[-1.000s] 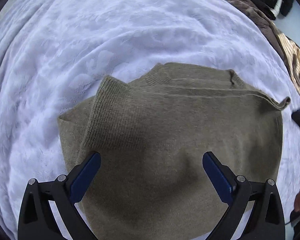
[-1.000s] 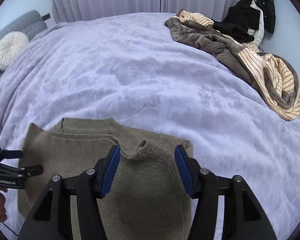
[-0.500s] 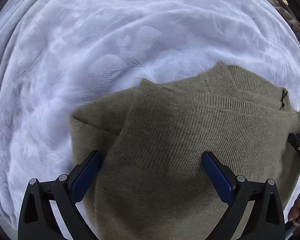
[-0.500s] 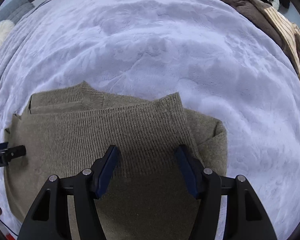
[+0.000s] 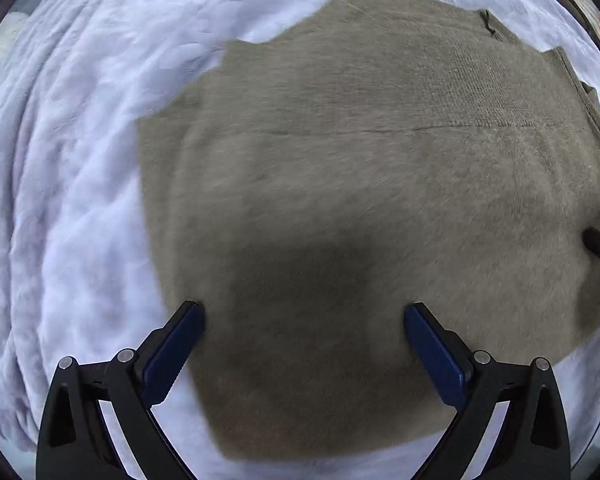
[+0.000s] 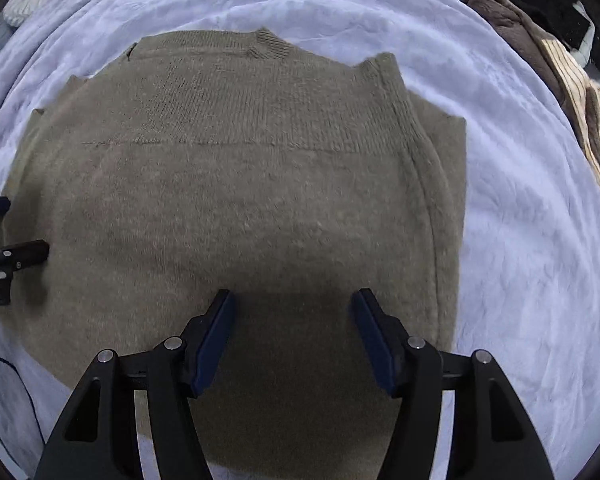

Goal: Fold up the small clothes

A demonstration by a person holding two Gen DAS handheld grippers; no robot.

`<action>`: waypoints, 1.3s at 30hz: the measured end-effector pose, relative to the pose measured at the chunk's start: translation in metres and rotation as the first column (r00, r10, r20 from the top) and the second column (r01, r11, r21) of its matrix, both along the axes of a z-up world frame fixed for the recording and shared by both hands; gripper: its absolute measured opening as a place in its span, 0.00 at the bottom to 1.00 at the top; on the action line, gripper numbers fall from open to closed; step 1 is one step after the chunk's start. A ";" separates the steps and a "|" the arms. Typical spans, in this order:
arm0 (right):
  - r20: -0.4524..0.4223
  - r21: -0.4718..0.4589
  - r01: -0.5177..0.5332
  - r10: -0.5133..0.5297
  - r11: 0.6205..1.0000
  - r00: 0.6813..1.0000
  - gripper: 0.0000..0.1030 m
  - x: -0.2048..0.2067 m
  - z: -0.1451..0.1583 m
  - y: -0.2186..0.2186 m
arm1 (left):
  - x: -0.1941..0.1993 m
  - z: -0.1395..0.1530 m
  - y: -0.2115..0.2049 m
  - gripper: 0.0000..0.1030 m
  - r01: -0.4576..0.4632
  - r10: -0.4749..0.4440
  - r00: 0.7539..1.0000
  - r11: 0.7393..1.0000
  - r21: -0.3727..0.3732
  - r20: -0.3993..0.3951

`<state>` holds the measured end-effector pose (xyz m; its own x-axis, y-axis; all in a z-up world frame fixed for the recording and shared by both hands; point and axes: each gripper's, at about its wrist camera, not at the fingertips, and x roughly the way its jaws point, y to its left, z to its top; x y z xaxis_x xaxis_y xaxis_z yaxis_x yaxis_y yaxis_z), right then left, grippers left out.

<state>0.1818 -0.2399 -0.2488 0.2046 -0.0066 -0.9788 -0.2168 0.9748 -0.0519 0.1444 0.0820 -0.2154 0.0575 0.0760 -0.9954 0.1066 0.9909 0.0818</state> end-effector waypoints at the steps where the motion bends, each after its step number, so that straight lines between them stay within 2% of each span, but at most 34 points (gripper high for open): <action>1: 0.005 -0.002 0.011 -0.011 1.000 1.000 0.63 -0.004 0.006 -0.003 | -0.007 0.006 0.004 0.99 -0.009 0.009 1.000 1.000 0.007 0.012; 4: 0.028 -0.002 0.032 -0.032 0.999 0.999 0.64 -0.019 0.023 0.003 | -0.028 0.010 0.004 0.99 -0.048 0.048 0.999 0.999 0.003 -0.002; 6: 0.015 -0.016 -0.016 0.016 1.000 1.000 0.64 -0.032 0.023 0.020 | -0.042 0.002 -0.003 0.99 -0.042 0.043 0.999 0.999 0.015 -0.031; 7: 0.006 -0.045 -0.039 0.039 0.998 0.999 0.64 -0.040 0.020 0.027 | -0.054 -0.007 -0.004 0.99 -0.052 0.052 0.996 0.999 0.009 -0.076; 9: -0.076 -0.095 -0.050 0.043 0.994 0.996 0.65 -0.054 0.002 0.028 | -0.068 -0.026 0.002 0.99 -0.102 0.099 0.979 0.995 -0.007 -0.177; 10: -0.133 -0.128 -0.030 0.013 0.991 0.991 0.65 -0.062 -0.010 0.019 | -0.075 -0.028 0.010 0.99 -0.147 0.140 0.970 0.989 -0.022 -0.196; 11: -0.154 -0.137 0.000 -0.021 0.991 0.988 0.65 -0.068 -0.013 0.009 | -0.083 -0.023 0.020 0.99 -0.192 0.181 0.965 0.980 -0.042 -0.193; 14: -0.138 -0.130 0.087 -0.105 0.988 0.985 0.65 -0.088 0.004 -0.019 | -0.106 0.010 0.044 0.99 -0.255 0.240 0.964 0.956 -0.148 -0.112; 16: -0.095 -0.123 0.069 -0.081 0.990 0.992 0.65 -0.103 0.024 -0.022 | -0.120 0.032 0.055 0.99 -0.253 0.248 0.967 0.947 -0.197 -0.051; 20: -0.015 -0.082 0.057 -0.059 0.995 0.998 0.65 -0.122 0.067 -0.011 | -0.135 0.062 0.066 0.99 -0.244 0.256 0.966 0.945 -0.218 0.025; 24: 0.066 -0.012 0.043 -0.042 0.999 0.997 0.65 -0.101 0.124 0.017 | -0.137 0.109 0.059 0.99 -0.200 0.227 0.961 0.965 -0.169 0.157; 27: 0.139 0.021 -0.016 0.013 1.000 0.990 0.65 -0.084 0.178 0.046 | -0.098 0.146 0.070 0.99 -0.137 0.166 0.945 0.983 -0.120 0.281; 30: 0.221 -0.026 -0.089 0.092 0.996 0.971 0.66 -0.066 0.232 0.073 | -0.081 0.200 0.075 0.99 -0.074 0.097 0.909 0.995 -0.074 0.406; 32: 0.267 -0.053 -0.111 0.122 0.992 0.956 0.70 -0.058 0.261 0.087 | -0.074 0.228 0.088 0.99 -0.053 0.087 0.896 0.994 -0.091 0.435; 34: 0.277 -0.043 -0.113 0.121 0.993 0.953 0.70 -0.054 0.272 0.099 | -0.074 0.242 0.095 0.99 -0.041 0.088 0.888 0.993 -0.112 0.451; 36: 0.284 -0.040 -0.096 0.103 0.995 0.953 0.70 -0.051 0.273 0.105 | -0.075 0.243 0.100 0.99 -0.048 0.101 0.886 0.991 -0.127 0.453; 39: 0.254 -0.020 -0.045 0.048 0.999 0.966 0.70 -0.053 0.258 0.112 | -0.078 0.230 0.105 0.99 -0.067 0.137 0.898 0.982 -0.178 0.417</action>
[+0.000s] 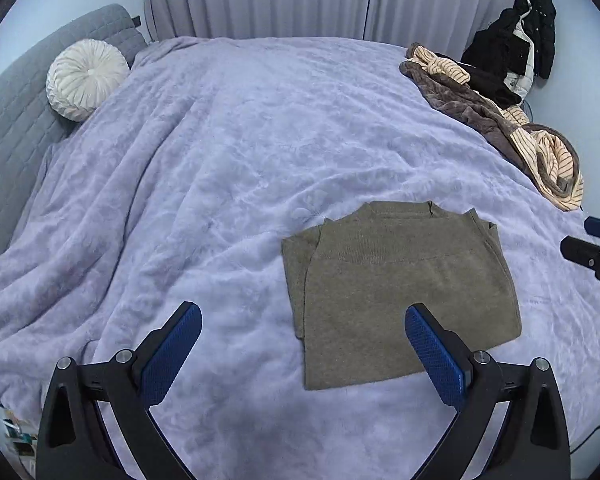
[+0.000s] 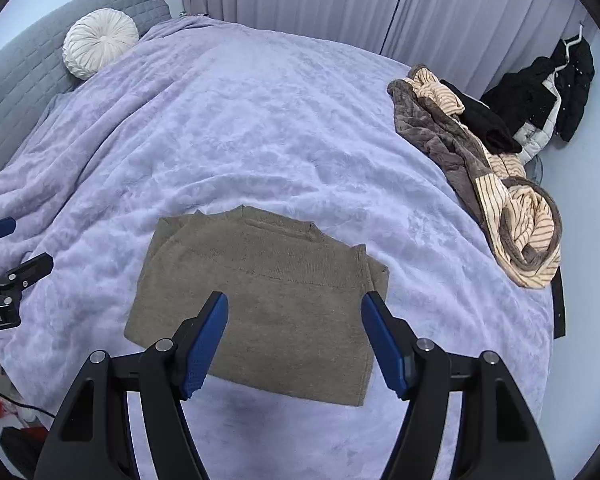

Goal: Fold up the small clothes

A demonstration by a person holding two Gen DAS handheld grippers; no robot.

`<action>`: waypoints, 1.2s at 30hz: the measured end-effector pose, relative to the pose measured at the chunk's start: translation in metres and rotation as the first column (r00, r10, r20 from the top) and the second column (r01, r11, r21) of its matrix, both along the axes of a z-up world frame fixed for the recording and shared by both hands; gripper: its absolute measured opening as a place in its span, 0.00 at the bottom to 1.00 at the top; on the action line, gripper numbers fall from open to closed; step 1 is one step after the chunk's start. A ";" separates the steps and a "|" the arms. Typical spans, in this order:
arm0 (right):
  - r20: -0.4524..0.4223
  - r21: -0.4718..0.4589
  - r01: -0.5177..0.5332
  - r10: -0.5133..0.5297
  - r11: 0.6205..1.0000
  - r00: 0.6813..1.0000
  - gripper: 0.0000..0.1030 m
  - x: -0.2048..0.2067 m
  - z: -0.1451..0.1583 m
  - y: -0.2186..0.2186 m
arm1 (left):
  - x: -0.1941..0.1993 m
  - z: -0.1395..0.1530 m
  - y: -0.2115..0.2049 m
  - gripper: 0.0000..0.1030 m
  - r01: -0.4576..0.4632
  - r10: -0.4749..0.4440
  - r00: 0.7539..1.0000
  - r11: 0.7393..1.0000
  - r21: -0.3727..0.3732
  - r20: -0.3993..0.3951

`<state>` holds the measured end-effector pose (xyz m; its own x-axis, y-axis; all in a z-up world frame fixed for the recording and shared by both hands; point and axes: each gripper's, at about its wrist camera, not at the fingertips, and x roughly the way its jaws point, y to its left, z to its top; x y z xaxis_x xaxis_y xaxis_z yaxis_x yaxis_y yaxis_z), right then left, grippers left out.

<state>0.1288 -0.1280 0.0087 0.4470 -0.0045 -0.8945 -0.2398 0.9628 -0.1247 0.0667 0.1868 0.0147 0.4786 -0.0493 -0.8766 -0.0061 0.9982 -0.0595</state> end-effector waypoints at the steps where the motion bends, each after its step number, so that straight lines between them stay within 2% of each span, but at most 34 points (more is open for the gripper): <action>1: -0.023 0.015 0.020 -0.020 1.000 1.000 0.70 0.000 -0.007 -0.001 | -0.003 -0.010 0.002 0.99 0.003 -0.004 1.000 1.000 -0.029 -0.024; 3: -0.071 0.033 0.057 -0.055 0.998 0.996 0.70 0.002 -0.025 -0.002 | -0.006 -0.031 0.006 0.99 -0.006 -0.001 0.997 0.996 -0.086 -0.076; 5: -0.106 0.037 0.082 -0.078 0.996 0.991 0.70 0.009 -0.033 0.002 | -0.004 -0.065 0.020 0.99 -0.017 -0.020 0.988 0.970 -0.241 -0.153; 6: -0.111 0.039 0.087 -0.082 0.995 0.990 0.70 0.012 -0.034 0.004 | -0.003 -0.078 0.028 0.99 -0.033 -0.025 0.984 0.947 -0.320 -0.178; 7: -0.117 0.036 0.086 -0.081 0.996 0.990 0.70 0.019 -0.035 0.008 | -0.001 -0.098 0.039 0.99 -0.060 -0.033 0.977 0.903 -0.425 -0.208; 8: -0.119 0.030 0.077 -0.073 0.997 0.990 0.70 0.026 -0.037 0.012 | 0.003 -0.115 0.047 0.99 -0.086 -0.031 0.973 0.871 -0.483 -0.229; 13: -0.150 0.035 0.086 -0.080 0.996 0.986 0.70 0.049 -0.058 0.032 | 0.021 -0.211 0.072 0.99 -0.258 0.028 0.927 0.771 -0.582 -0.375; 15: -0.176 0.049 0.099 -0.090 0.994 0.980 0.70 0.047 -0.071 0.039 | 0.024 -0.242 0.071 0.98 -0.282 0.005 0.914 0.724 -0.629 -0.405; 16: -0.192 0.051 0.099 -0.087 0.994 0.978 0.70 0.043 -0.079 0.043 | 0.024 -0.254 0.068 0.91 -0.288 -0.009 0.910 0.705 -0.648 -0.415; 18: -0.218 0.039 0.079 -0.068 0.996 0.973 0.70 0.035 -0.092 0.049 | 0.027 -0.271 0.057 0.89 -0.283 -0.052 0.903 0.676 -0.680 -0.427; 19: -0.227 0.023 0.061 -0.055 0.998 0.972 0.70 0.031 -0.098 0.052 | 0.030 -0.277 0.048 0.89 -0.271 -0.071 0.901 0.678 -0.684 -0.428; 21: -0.238 -0.020 0.028 -0.032 0.999 0.971 0.70 0.027 -0.108 0.057 | 0.036 -0.283 0.027 0.89 -0.237 -0.108 0.898 0.697 -0.676 -0.426; 24: -0.257 -0.039 0.024 -0.033 0.999 0.966 0.70 0.033 -0.118 0.057 | 0.045 -0.281 -0.006 0.89 -0.160 -0.142 0.902 0.766 -0.622 -0.407; 26: -0.268 -0.027 0.049 -0.054 0.998 0.962 0.70 0.043 -0.122 0.057 | 0.048 -0.276 -0.016 0.62 -0.132 -0.132 0.913 0.800 -0.585 -0.387; 27: -0.275 -0.015 0.059 -0.061 0.998 0.960 0.70 0.050 -0.125 0.058 | 0.048 -0.275 -0.016 0.46 -0.140 -0.125 0.914 0.797 -0.588 -0.386; 28: -0.281 -0.006 0.064 -0.063 0.998 0.958 0.70 0.057 -0.127 0.060 | 0.048 -0.273 -0.012 0.33 -0.158 -0.116 0.916 0.774 -0.613 -0.384; 29: -0.290 0.003 0.067 -0.063 0.998 0.955 0.70 0.065 -0.132 0.064 | 0.046 -0.273 -0.009 0.29 -0.171 -0.109 0.919 0.755 -0.633 -0.379; 30: -0.300 0.008 0.067 -0.062 0.998 0.952 0.70 0.073 -0.137 0.069 | 0.045 -0.272 -0.008 0.28 -0.176 -0.105 0.921 0.747 -0.641 -0.374; 34: -0.369 0.036 0.051 -0.034 0.998 0.929 0.70 0.109 -0.172 0.104 | 0.044 -0.268 -0.016 0.26 -0.156 -0.104 0.931 0.753 -0.639 -0.349; 36: -0.400 0.055 0.050 -0.024 0.997 0.916 0.70 0.127 -0.194 0.128 | 0.043 -0.269 -0.013 0.25 -0.163 -0.103 0.934 0.729 -0.665 -0.342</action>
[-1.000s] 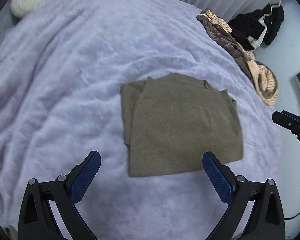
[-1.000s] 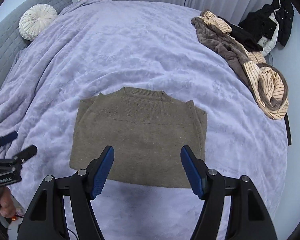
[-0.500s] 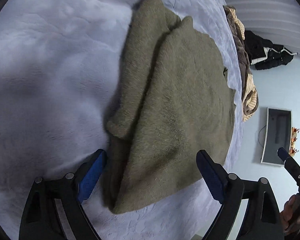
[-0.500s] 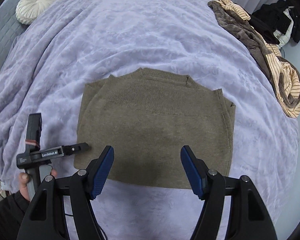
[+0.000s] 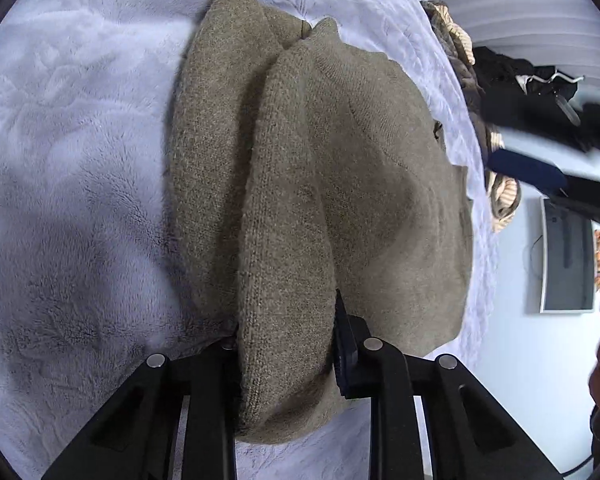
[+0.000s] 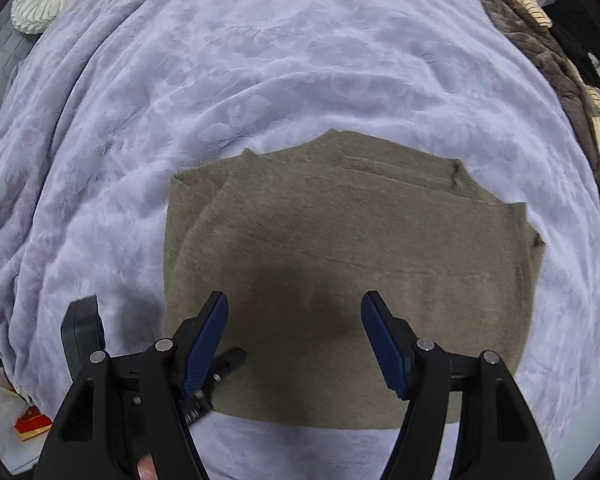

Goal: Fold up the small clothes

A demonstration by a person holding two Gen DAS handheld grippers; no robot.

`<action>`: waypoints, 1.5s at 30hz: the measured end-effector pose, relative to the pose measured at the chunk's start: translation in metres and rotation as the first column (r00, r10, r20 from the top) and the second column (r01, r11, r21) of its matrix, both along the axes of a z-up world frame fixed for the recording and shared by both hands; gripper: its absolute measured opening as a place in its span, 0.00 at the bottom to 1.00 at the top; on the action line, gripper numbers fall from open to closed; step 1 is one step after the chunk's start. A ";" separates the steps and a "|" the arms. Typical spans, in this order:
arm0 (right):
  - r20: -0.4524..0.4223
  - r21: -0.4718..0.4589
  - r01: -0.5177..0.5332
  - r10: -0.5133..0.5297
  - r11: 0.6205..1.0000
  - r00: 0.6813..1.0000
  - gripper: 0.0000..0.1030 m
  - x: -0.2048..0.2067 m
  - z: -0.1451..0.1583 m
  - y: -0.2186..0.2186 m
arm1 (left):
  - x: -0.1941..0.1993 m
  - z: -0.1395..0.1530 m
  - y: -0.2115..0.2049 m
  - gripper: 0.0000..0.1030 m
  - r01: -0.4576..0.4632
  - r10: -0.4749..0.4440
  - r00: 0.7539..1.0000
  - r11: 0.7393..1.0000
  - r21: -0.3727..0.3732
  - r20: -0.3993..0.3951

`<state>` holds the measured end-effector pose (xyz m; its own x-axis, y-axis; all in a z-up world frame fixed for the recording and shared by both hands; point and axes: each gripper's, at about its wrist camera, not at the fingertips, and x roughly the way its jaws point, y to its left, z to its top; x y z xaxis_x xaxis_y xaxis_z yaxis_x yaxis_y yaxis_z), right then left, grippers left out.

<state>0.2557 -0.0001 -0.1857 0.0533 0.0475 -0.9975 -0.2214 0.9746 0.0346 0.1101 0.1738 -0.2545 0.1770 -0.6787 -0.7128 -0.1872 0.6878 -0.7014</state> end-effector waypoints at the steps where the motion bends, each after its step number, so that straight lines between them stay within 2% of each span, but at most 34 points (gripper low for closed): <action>1: -0.014 0.011 -0.001 0.001 1.000 1.000 0.70 0.006 -0.009 0.011 | 0.000 -0.001 0.001 0.25 -0.001 0.001 1.000 1.000 -0.009 0.005; 4: -0.062 0.034 -0.018 0.020 0.999 0.998 0.70 0.022 -0.039 0.046 | -0.001 0.000 -0.004 0.25 0.011 -0.011 0.999 1.000 0.003 0.033; 7: -0.080 0.010 -0.044 0.045 0.999 0.996 0.70 0.032 -0.062 0.074 | -0.002 0.003 -0.009 0.25 0.025 -0.027 0.997 0.999 0.029 0.065; 9: -0.122 -0.014 -0.063 0.061 0.998 0.991 0.72 0.036 -0.079 0.088 | -0.002 0.004 -0.012 0.25 0.032 -0.035 0.996 0.999 0.040 0.083; 11: -0.150 -0.079 -0.116 0.104 0.990 0.983 0.77 0.036 -0.097 0.103 | -0.002 0.007 -0.017 0.25 0.044 -0.050 0.994 0.997 0.058 0.100; 13: -0.159 -0.159 -0.179 0.154 0.971 0.975 0.77 0.033 -0.111 0.113 | -0.002 0.009 -0.022 0.25 0.060 -0.069 0.992 0.995 0.079 0.110; 14: -0.148 -0.187 -0.202 0.176 0.962 0.973 0.67 0.031 -0.114 0.116 | -0.001 0.010 -0.024 0.25 0.067 -0.077 0.991 0.994 0.091 0.109; 15: -0.136 -0.218 -0.210 0.184 0.953 0.974 0.38 0.029 -0.115 0.116 | 0.000 0.011 -0.025 0.26 0.074 -0.085 0.991 0.992 0.104 0.104; 16: -0.132 -0.205 -0.204 0.179 0.957 0.975 0.28 0.029 -0.112 0.113 | 0.002 0.014 -0.028 0.27 0.077 -0.088 0.991 0.990 0.114 0.102; 18: -0.125 -0.105 -0.154 0.140 0.983 0.982 0.21 0.032 -0.099 0.097 | -0.001 0.022 -0.025 0.27 0.063 -0.075 0.991 0.992 0.109 0.108; 20: -0.118 -0.020 -0.107 0.104 0.994 0.988 0.20 0.034 -0.086 0.080 | -0.007 0.029 -0.014 0.60 0.041 -0.053 0.993 0.993 0.108 0.107; 21: -0.111 0.024 -0.082 0.084 0.996 0.990 0.20 0.034 -0.078 0.071 | -0.012 0.033 -0.007 0.88 0.012 -0.026 0.992 0.994 0.113 0.121; 22: -0.104 0.067 -0.059 0.066 0.996 0.992 0.20 0.034 -0.071 0.063 | -0.018 0.039 0.003 0.94 -0.035 0.018 0.989 0.993 0.116 0.146; 26: -0.066 0.176 -0.028 0.040 0.984 0.997 0.20 0.027 -0.051 0.038 | -0.018 0.032 0.016 0.94 -0.055 0.049 0.992 0.998 0.044 0.113; 30: -0.056 0.237 0.003 0.011 0.971 0.998 0.20 0.026 -0.042 0.018 | -0.003 0.024 0.012 0.94 0.024 -0.031 0.994 0.998 0.065 0.107; 33: -0.054 0.254 0.004 0.010 0.967 0.998 0.20 0.028 -0.035 0.006 | 0.012 0.022 -0.010 0.94 0.064 -0.072 0.991 0.995 0.072 0.112; 34: -0.053 0.254 -0.001 0.015 0.967 0.998 0.20 0.027 -0.035 0.006 | 0.018 0.021 -0.018 0.89 0.057 -0.067 0.992 0.994 0.095 0.111; 35: -0.052 0.253 -0.002 0.016 0.968 0.999 0.20 0.028 -0.034 0.005 | 0.021 0.019 -0.023 0.79 0.045 -0.055 0.993 0.995 0.094 0.100; 36: -0.054 0.256 0.005 0.009 0.967 0.998 0.20 0.028 -0.033 0.003 | 0.023 0.016 -0.027 0.41 0.047 -0.054 0.995 0.996 0.082 0.082; 37: -0.056 0.262 0.015 0.000 0.965 0.998 0.20 0.027 -0.033 0.002 | 0.019 0.009 -0.030 0.21 0.053 -0.056 0.998 0.997 0.058 0.041; 38: -0.058 0.267 0.021 -0.005 0.963 0.998 0.20 0.028 -0.031 -0.002 | 0.019 0.011 -0.033 0.21 0.046 -0.048 0.998 0.997 0.069 0.031; 40: -0.056 0.269 0.018 -0.003 0.963 0.998 0.20 0.027 -0.030 -0.004 | 0.016 0.028 -0.043 0.21 0.067 -0.077 0.995 0.984 0.164 0.059; 43: -0.080 0.281 0.026 -0.004 0.959 0.997 0.21 0.029 -0.032 -0.004 | 0.016 0.051 -0.067 0.21 0.114 -0.150 0.984 0.944 0.310 0.095; 45: -0.082 0.271 0.030 -0.008 0.962 0.997 0.25 0.032 -0.032 -0.002 | 0.017 0.060 -0.078 0.21 0.121 -0.171 0.980 0.922 0.367 0.106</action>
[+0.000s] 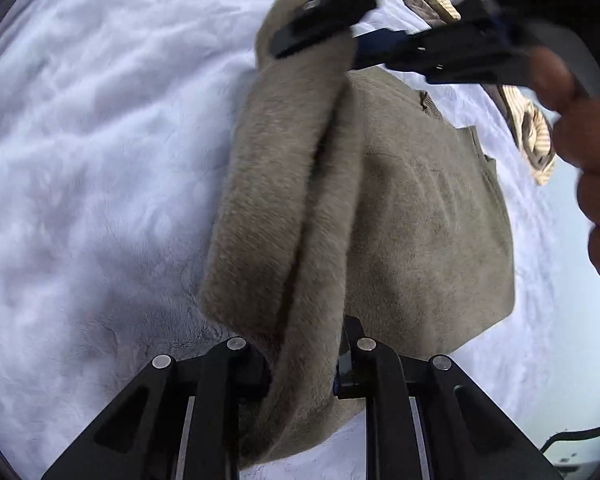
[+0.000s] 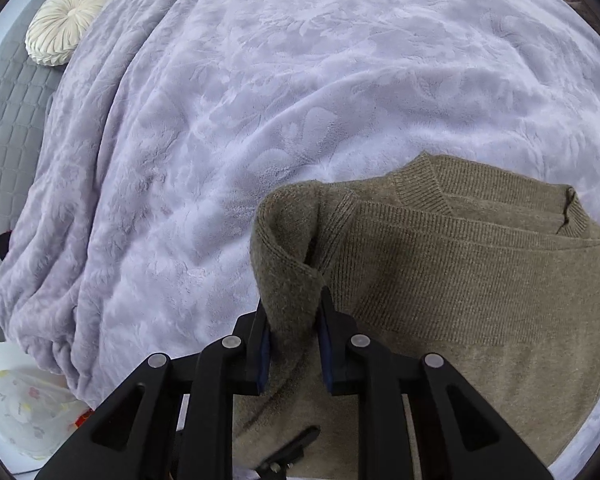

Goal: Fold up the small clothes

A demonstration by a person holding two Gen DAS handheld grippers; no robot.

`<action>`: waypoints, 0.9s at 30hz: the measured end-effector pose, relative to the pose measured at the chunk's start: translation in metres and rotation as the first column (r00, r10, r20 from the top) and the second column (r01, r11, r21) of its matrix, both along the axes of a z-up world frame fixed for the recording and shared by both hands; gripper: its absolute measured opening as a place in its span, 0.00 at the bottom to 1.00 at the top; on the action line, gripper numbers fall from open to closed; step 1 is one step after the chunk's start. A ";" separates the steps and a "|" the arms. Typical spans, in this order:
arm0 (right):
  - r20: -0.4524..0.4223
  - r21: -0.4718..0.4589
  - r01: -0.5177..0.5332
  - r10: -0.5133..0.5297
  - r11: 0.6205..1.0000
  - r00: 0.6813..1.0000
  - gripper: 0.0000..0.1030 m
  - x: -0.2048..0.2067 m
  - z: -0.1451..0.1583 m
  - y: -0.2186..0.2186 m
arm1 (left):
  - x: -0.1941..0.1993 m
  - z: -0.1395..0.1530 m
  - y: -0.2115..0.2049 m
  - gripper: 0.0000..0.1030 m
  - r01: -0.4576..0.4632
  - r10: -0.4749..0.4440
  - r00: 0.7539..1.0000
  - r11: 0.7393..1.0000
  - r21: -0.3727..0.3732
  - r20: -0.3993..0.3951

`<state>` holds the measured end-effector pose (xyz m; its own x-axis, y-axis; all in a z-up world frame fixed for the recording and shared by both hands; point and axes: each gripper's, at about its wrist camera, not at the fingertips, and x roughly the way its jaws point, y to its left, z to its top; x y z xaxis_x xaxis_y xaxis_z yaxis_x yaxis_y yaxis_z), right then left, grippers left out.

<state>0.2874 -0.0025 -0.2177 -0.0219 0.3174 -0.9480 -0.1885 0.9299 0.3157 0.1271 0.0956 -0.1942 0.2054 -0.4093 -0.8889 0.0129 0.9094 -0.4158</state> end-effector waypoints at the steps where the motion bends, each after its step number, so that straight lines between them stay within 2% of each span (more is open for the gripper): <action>1: -0.001 -0.009 0.003 -0.003 1.000 1.000 0.27 0.001 0.000 0.001 | -0.001 0.004 -0.004 0.21 0.005 -0.005 1.000 1.000 0.026 0.005; 2: -0.005 -0.017 0.001 -0.001 1.000 1.000 0.34 0.002 -0.002 0.002 | -0.001 0.007 -0.007 0.21 0.014 -0.014 1.000 0.998 0.059 0.010; 3: -0.001 -0.027 -0.006 0.006 1.000 1.000 0.37 0.003 -0.002 0.003 | -0.003 0.009 -0.008 0.21 0.024 -0.025 1.000 0.996 0.090 0.018; 7: -0.029 -0.040 -0.065 0.064 0.997 0.998 0.36 0.005 -0.011 0.010 | -0.006 0.018 -0.024 0.21 0.058 -0.067 0.997 0.981 0.186 0.039; 9: -0.060 -0.029 -0.053 0.051 0.998 0.997 0.33 0.005 -0.015 0.007 | -0.007 0.021 -0.030 0.21 0.060 -0.070 0.997 0.977 0.203 0.039; 11: -0.078 0.033 -0.026 0.029 0.999 0.997 0.20 0.004 -0.014 0.000 | -0.006 0.025 -0.032 0.21 0.058 -0.066 0.997 0.974 0.217 0.030; 21: -0.026 0.101 -0.029 0.031 0.994 0.999 0.19 -0.001 0.015 -0.029 | 0.003 0.049 -0.045 0.20 0.036 -0.025 0.999 0.969 0.243 -0.049; 27: -0.009 0.147 -0.059 0.061 0.987 0.998 0.19 -0.001 0.029 -0.049 | 0.001 0.066 -0.062 0.17 0.049 -0.034 0.998 0.950 0.310 -0.053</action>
<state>0.2868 -0.0516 -0.1886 -0.0573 0.4511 -0.8906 -0.2377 0.8603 0.4510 0.1282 0.0341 -0.1286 0.1501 -0.1186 -0.9815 0.0405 0.9927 -0.1137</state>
